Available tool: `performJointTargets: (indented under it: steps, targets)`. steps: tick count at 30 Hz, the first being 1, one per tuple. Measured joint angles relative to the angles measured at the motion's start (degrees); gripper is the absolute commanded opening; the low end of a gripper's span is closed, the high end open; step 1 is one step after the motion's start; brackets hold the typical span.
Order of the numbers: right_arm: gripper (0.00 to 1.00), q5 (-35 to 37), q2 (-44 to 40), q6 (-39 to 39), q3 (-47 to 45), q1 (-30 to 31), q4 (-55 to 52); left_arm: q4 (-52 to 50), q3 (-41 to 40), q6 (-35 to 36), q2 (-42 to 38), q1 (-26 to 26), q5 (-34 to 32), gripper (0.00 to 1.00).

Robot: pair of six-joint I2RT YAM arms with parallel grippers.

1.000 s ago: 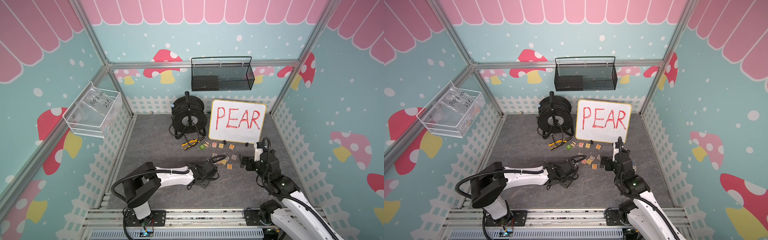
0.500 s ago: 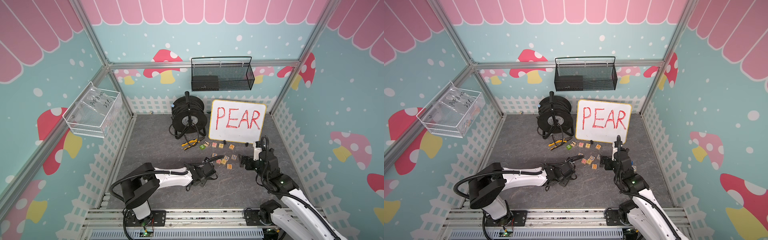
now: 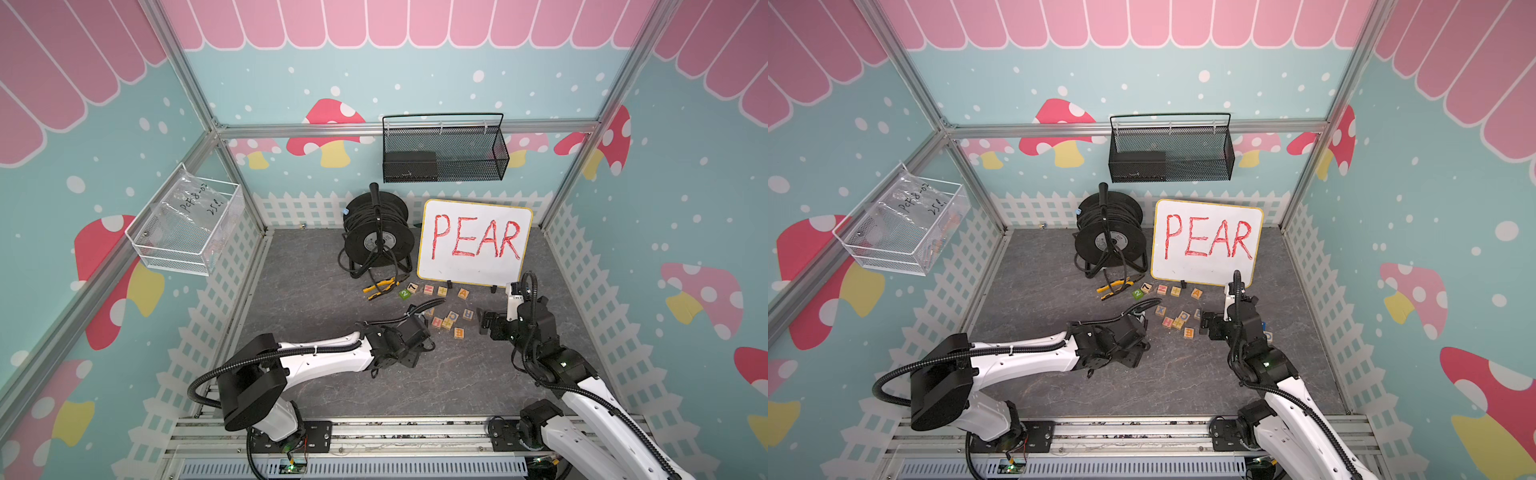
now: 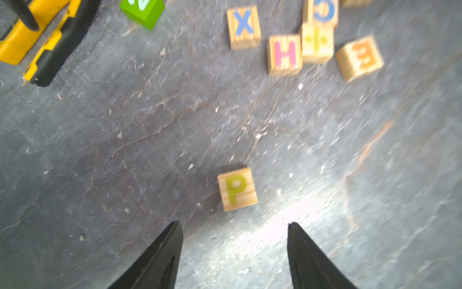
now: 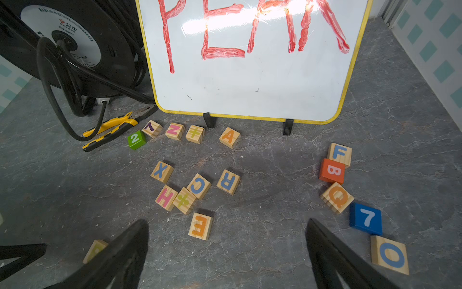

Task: Spell the uppercase word “pear” with letter blocks
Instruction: Adjust the letter block at the center of the board.

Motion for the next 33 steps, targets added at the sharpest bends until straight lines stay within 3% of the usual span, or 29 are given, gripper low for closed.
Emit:
performJointTargets:
  steps: [7, 24, 33]
  targets:
    - [0.99, 0.3, -0.1, 0.0, 0.0, 0.0, -0.3, -2.3, 8.2, -5.4, 8.8, 0.0, -0.1, 0.69]
    - [0.99, 1.0, -0.7, 0.0, 0.0, 0.0, -1.2, -7.1, 8.7, -10.5, 14.1, 0.5, -1.3, 0.64]
    - [0.99, 1.1, -0.8, 0.0, 0.0, 0.0, -1.2, -7.1, 8.5, -12.6, 15.1, 1.9, -1.0, 0.49]
